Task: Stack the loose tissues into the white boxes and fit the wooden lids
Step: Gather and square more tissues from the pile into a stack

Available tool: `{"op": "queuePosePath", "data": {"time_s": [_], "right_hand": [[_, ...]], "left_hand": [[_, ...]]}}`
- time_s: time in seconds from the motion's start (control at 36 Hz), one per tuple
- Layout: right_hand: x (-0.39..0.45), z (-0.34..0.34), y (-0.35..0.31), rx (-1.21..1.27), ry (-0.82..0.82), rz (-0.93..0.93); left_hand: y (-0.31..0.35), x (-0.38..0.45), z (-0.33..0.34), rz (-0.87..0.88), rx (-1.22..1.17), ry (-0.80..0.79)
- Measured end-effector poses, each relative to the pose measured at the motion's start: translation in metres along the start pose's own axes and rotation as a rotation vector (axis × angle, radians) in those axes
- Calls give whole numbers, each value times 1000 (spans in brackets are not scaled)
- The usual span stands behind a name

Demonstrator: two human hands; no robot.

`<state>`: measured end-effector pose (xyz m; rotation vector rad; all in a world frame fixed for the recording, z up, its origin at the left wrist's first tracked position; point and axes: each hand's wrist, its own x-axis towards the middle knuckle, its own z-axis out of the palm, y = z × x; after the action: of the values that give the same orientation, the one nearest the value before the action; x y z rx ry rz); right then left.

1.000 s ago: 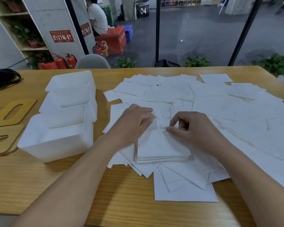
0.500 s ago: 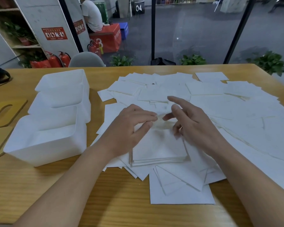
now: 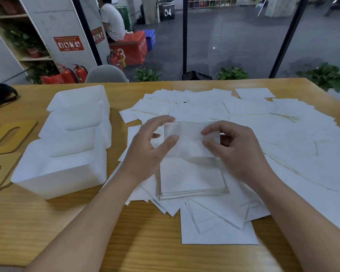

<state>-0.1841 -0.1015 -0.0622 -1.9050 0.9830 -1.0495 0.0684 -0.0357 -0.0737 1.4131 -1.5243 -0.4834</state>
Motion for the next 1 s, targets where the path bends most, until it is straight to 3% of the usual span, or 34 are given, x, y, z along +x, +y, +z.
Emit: {"op": "queuePosePath", "data": {"time_s": [0.11,0.31,0.64,0.92,1.0], "right_hand": [[1,-2,-3,78,-22,-43],[3,-6,1,85,-54,20],[3,-13,7,-150,-318,150],[1,-11,13,-266,-368,102],[2,-11,12,-260,-334,93]], "left_hand": [[2,4,-4,-178,-195,-19],[2,-4,-9,-137,-217,-61],[3,-27,-15,-108,39,-259],[-6,-27,-18,-92,142,-308],[-9,-24,-21,-115,164,-235]]}}
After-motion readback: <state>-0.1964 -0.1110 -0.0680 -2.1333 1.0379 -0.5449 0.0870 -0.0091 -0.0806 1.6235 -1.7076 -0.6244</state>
